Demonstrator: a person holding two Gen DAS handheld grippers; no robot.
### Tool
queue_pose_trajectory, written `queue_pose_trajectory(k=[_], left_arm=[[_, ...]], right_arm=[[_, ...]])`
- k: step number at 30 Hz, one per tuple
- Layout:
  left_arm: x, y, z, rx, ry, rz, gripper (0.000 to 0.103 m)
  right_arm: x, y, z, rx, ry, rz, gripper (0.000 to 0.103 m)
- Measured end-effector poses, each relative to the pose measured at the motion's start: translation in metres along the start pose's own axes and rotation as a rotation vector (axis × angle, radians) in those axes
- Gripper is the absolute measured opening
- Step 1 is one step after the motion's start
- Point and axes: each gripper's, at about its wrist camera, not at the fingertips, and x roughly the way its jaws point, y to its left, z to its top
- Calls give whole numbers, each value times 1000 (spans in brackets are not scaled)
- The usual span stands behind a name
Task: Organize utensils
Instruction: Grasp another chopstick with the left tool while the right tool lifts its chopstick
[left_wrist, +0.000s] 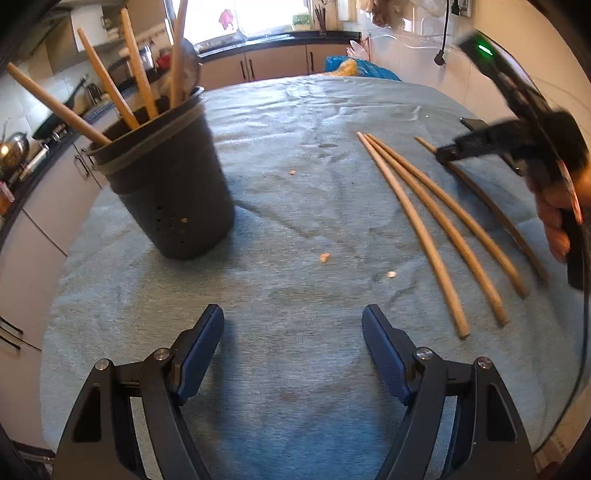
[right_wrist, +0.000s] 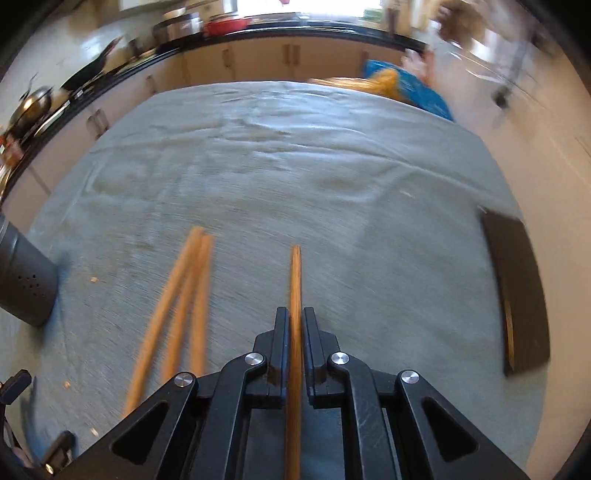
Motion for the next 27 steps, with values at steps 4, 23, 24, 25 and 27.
queue_pose_trajectory(k=[4,23,24,25,27], left_arm=[[0,-9,24,-13,29,-36,76],[75,-44,141,-125,241,-66,40],[79,-45,142,-125,247,-57,40],[82,-45,144,-127,249,-49,40],[85,-47,149,-120,239,-42,40]], right_arm=[[-14,-25,-24,71,-17,24,7],[-28,-60,-59,218,-71,238,8],[-28,-60,-59,219,-71,243,8],[-28,-60,-59,219,-70,246,8],[-27,-60,-58,220,-66,255,8]])
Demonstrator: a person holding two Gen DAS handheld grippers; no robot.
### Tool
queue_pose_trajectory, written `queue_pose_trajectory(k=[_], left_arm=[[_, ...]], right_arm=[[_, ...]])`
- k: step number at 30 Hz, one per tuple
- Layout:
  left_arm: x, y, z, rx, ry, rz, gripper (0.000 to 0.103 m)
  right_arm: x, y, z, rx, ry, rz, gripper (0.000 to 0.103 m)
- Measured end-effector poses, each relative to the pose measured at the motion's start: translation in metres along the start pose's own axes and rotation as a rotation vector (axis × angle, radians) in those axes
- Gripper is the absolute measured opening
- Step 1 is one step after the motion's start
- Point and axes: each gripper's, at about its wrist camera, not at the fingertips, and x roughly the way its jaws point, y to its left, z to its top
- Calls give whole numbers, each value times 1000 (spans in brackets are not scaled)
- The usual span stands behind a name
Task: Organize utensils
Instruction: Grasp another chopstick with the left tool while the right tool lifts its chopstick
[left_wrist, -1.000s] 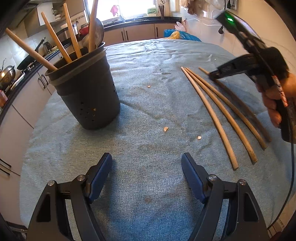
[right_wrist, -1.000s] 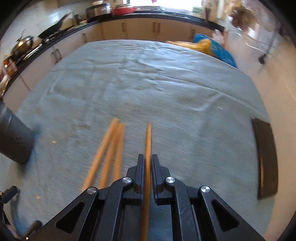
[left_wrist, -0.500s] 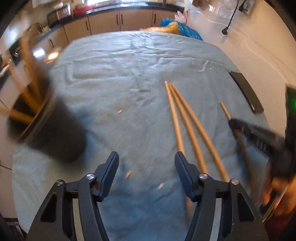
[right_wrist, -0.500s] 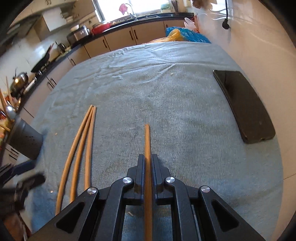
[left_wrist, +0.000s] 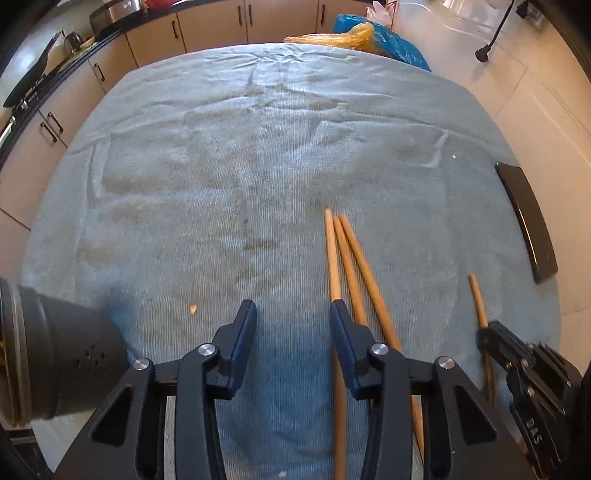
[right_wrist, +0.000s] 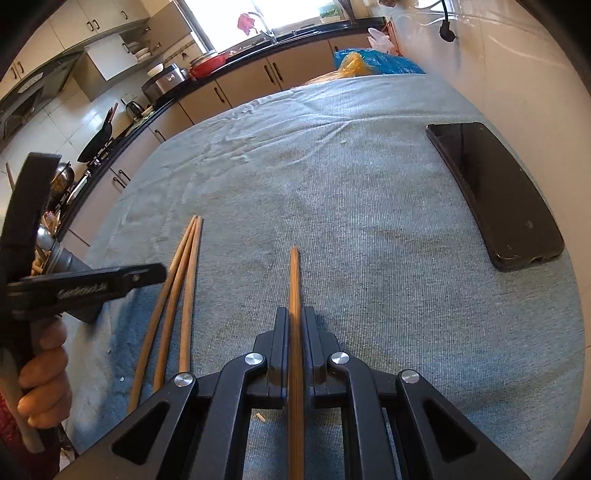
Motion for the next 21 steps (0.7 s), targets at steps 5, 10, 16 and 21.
queue_pose_trajectory(k=[5,10,16,21], left_arm=[[1,-7,6,12,3,2,40],[5,-12,10,27,4,4,40],[13,-12,14,28,0,40,34],[13,-21,15,55,-7,48,14]], right_arm=[[1,1,2,-10,11,-1,8],[2,0,3,-14,20,2,8],[5,5,8,-33,38,-18,8],[18,19,23,-103,71,-83,8]])
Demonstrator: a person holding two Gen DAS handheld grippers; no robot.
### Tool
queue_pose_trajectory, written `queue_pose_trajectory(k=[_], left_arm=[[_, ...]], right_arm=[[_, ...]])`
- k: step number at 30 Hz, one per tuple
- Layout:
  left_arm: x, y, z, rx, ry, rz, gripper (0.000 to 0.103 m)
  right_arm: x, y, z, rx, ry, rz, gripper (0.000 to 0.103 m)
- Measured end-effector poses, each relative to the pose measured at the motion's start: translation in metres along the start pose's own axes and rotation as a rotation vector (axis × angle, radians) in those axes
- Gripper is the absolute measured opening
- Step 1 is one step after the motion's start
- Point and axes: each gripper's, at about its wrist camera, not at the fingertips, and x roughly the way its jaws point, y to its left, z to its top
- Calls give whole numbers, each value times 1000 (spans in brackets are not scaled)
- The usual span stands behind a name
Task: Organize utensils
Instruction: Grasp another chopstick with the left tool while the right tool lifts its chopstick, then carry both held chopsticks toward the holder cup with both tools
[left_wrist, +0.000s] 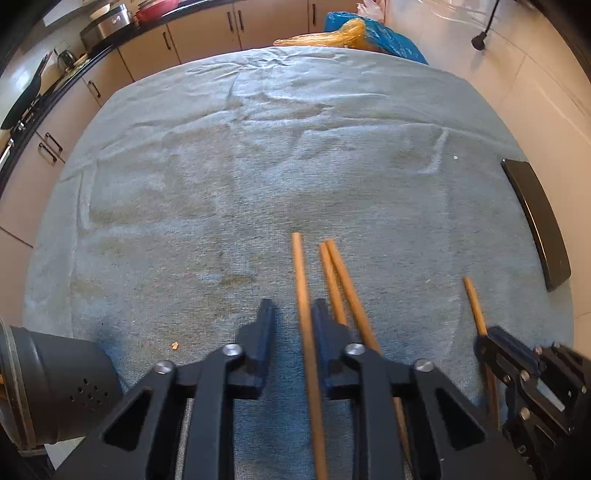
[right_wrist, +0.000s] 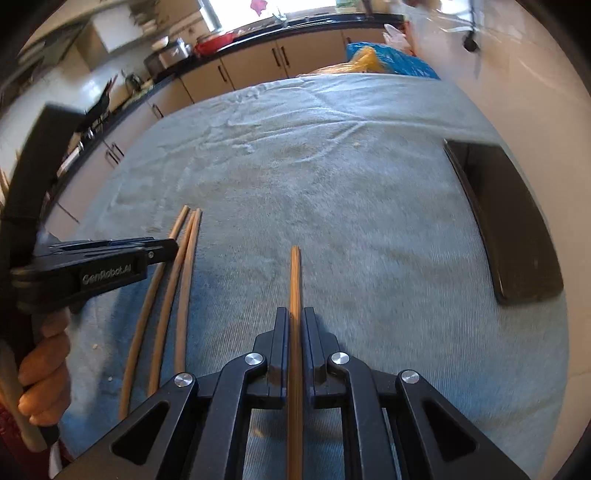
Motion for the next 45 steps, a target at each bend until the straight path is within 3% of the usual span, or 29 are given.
queue_pose_trajectory(k=[1,5,9,20,24,34,45], left_arm=[[0,-1,0,6,-5,17,7],[-5,1,-8,26,-19,-16,6],[-26,10,-25,8,-72,-70,6],[-134,38,-92,1,-350,-112,6],[-157,46,-108,5,-418,-94,6],[-189,72,-136,-26,-499,-94,6],[-205,102,-146,-83,-532,-96,6]], right_arm=[[3,3,4,-18,2,-17,8],[5,8,8,-47,7,-49,7],[-10,1,2,6,-42,20,7],[-122,35,-46,2,-477,96,7],[-144,57,-65,-21,-583,100,7],[-168,85,-89,-59,-677,104,7],[-176,109,-88,-90,-702,124,7]])
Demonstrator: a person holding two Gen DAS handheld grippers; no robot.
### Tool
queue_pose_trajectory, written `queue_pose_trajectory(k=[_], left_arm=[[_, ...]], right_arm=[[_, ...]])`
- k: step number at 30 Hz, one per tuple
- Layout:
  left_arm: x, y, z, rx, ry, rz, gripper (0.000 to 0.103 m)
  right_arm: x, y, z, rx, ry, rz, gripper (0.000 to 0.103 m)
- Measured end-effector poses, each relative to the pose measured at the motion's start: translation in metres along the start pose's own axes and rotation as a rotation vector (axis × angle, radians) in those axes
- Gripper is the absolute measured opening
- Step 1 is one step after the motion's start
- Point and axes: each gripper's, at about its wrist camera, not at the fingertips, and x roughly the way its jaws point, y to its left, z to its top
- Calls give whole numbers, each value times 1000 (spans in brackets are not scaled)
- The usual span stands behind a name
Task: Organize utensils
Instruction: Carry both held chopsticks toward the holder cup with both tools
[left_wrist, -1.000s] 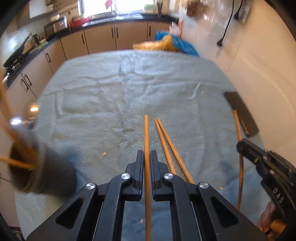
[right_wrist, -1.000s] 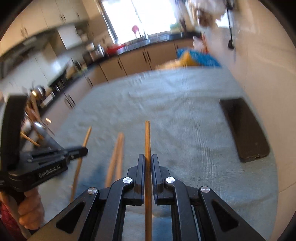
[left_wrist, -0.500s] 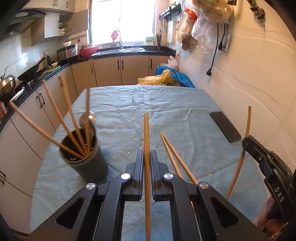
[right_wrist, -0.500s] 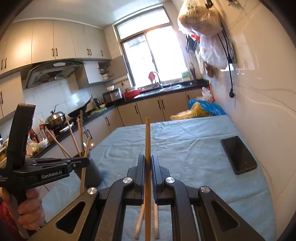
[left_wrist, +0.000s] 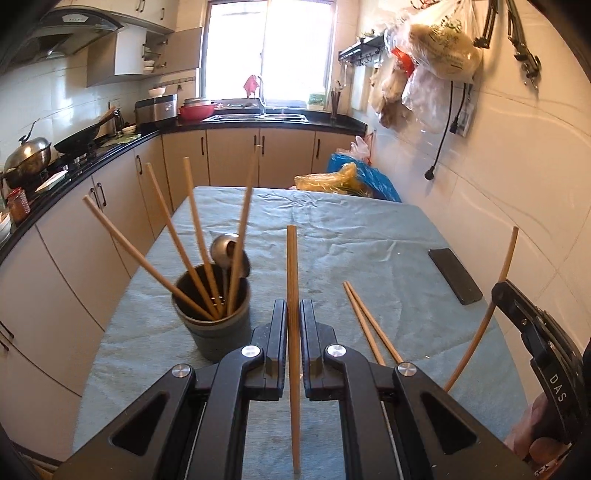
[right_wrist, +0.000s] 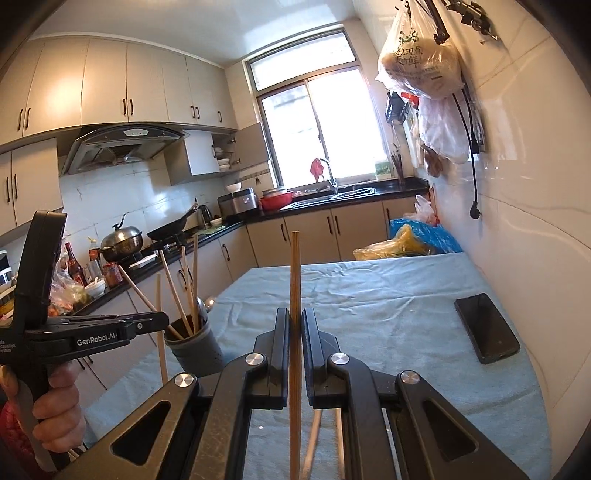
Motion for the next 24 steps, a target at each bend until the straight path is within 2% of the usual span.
queue_pose_trajectory(k=[12,24], left_arm=[[-16,22,2,-42,-22,1,6],[-32,40,9,-68,-49,10,6]], right_arm=[[10,9,4,17,23,33,7],[17,29,23,3,11,83,7]])
